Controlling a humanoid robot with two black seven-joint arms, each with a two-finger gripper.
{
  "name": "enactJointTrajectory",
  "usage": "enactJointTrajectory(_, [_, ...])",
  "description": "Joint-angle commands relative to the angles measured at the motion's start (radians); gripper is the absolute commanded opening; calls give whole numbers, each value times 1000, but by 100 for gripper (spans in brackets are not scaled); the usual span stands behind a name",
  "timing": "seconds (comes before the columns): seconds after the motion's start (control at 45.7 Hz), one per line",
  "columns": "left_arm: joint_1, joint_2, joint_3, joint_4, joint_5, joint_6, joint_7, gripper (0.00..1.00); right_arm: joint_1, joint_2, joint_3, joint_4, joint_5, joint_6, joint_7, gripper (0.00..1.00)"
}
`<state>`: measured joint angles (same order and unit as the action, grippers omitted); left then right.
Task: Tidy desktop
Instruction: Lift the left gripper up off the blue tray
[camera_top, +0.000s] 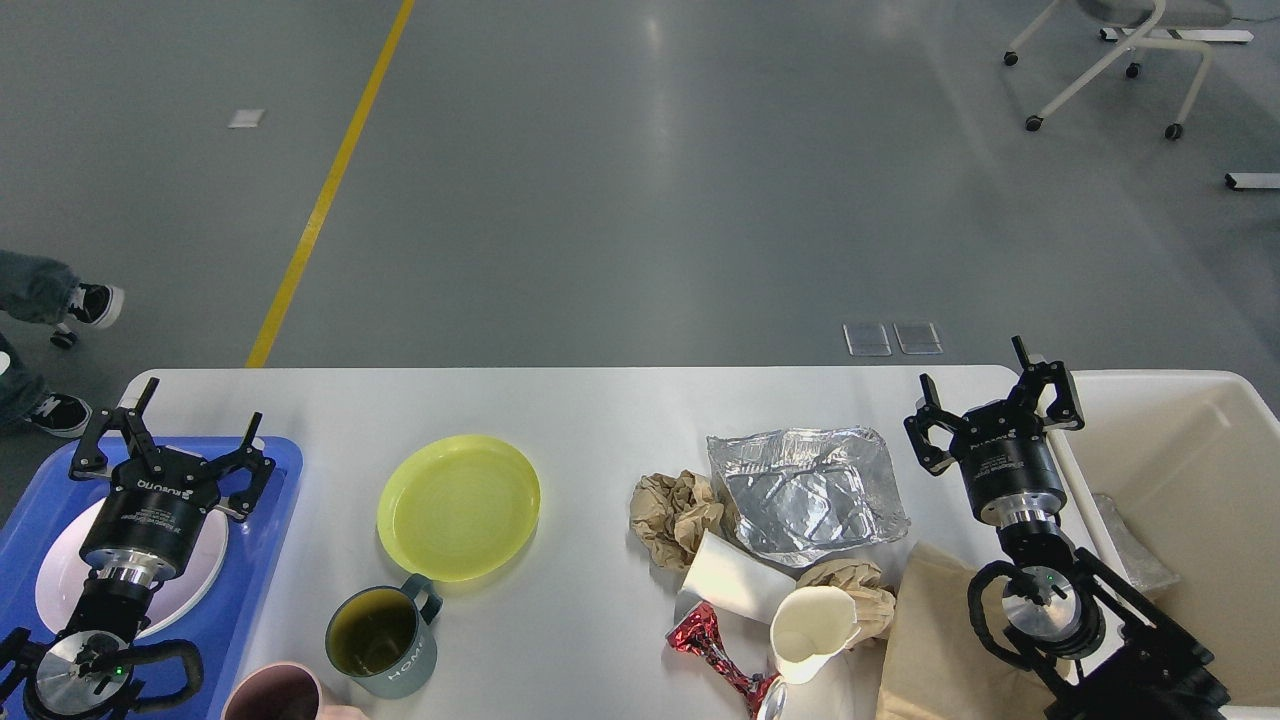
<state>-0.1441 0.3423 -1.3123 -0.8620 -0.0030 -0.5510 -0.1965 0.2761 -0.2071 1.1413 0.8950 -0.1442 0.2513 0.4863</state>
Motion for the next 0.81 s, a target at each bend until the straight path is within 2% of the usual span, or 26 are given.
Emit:
enactJointTrajectory(0.0, [1, 9, 16, 1, 12, -4, 0, 97, 0, 0, 0, -1, 0, -1, 0, 100])
enactJointTrajectory(0.153, [-14, 121, 59, 6, 26, 0, -3, 97, 0, 0, 0, -1, 0, 0, 0, 100])
enactJointTrajectory(0.262, [-70, 222, 192, 8, 23, -7, -14, 97, 0, 0, 0, -1, 0, -1, 0, 100])
enactJointTrajectory(0.437, [-273, 435, 553, 35, 18, 20, -17, 97, 0, 0, 0, -1, 0, -1, 0, 100])
enactJointTrajectory(0.569, [-475, 498, 856, 47, 15, 25, -15, 97, 0, 0, 0, -1, 0, -1, 0, 100])
enactJointTrajectory(0.7, [-722, 566, 1172, 47, 26, 17, -3, 97, 0, 0, 0, -1, 0, -1, 0, 100])
enactJointTrajectory(0.787, [-934, 578, 1411, 37, 29, 3, 0, 97, 0, 0, 0, 1, 0, -1, 0, 100])
